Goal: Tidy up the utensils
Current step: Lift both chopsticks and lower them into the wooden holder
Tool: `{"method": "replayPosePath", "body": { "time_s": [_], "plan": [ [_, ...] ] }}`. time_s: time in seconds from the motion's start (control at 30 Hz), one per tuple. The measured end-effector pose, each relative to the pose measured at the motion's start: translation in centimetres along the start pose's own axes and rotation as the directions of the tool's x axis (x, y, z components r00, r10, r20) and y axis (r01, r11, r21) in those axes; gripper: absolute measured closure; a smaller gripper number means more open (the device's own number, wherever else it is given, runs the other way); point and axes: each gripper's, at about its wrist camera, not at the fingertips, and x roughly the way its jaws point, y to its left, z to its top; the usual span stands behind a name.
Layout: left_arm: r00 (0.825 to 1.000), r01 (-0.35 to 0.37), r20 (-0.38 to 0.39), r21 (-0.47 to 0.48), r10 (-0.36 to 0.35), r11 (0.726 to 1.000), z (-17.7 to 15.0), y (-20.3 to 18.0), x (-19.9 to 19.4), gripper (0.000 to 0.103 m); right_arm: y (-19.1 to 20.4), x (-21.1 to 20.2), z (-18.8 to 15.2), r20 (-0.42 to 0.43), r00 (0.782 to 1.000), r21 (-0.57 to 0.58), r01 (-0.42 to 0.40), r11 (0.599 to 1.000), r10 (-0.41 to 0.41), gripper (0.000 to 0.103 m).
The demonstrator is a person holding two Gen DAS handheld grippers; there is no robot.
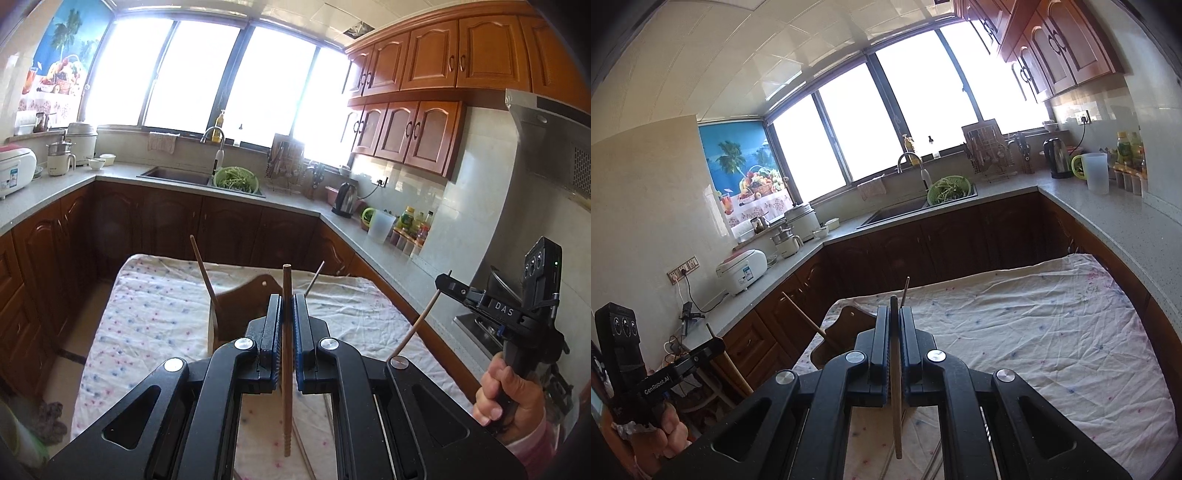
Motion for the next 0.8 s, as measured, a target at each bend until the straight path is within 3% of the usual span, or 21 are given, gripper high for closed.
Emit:
{"method": "replayPosePath", "body": {
  "time_s": [0.23,0.47,0.63,0.8],
  "plan": [
    [0.994,-0.029,0.104,0.015,0.027,0.999,4.1,0.8,0.6,0.098,1.0,1.7,3.6,0.07,0.997,-0.003,-0.025,1.0,0.025,0.098],
    [0.985,-0.062,0.158,0.0,0.062,0.998,6.7,2.4,3.2,0.098,1.6,4.9,6.4,0.111,0.993,0.0,-0.04,0.999,0.039,0.098],
    [0.979,-0.085,0.185,-0.028,0.088,0.996,7.1,4.2,5.4,0.098,1.2,7.9,6.5,0.1,0.994,0.011,-0.034,0.999,0.033,0.098],
    [0.974,-0.112,0.187,-0.083,0.125,0.99,5.1,6.4,7.7,0.098,0.0,11.0,4.7,0.053,0.998,0.036,-0.016,0.999,0.014,0.098]
  ]
}}
